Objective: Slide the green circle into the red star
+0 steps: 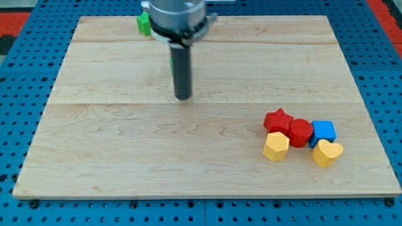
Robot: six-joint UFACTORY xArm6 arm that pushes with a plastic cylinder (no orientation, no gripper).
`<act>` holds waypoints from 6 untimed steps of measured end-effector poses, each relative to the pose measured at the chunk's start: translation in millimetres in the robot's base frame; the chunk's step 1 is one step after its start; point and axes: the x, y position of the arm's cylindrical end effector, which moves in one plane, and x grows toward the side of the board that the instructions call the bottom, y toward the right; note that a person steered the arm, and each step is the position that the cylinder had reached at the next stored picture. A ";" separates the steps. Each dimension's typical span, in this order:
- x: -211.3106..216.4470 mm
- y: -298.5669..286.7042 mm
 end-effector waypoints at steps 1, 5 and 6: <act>-40.2 -45.3; 30.3 128.5; 49.9 157.5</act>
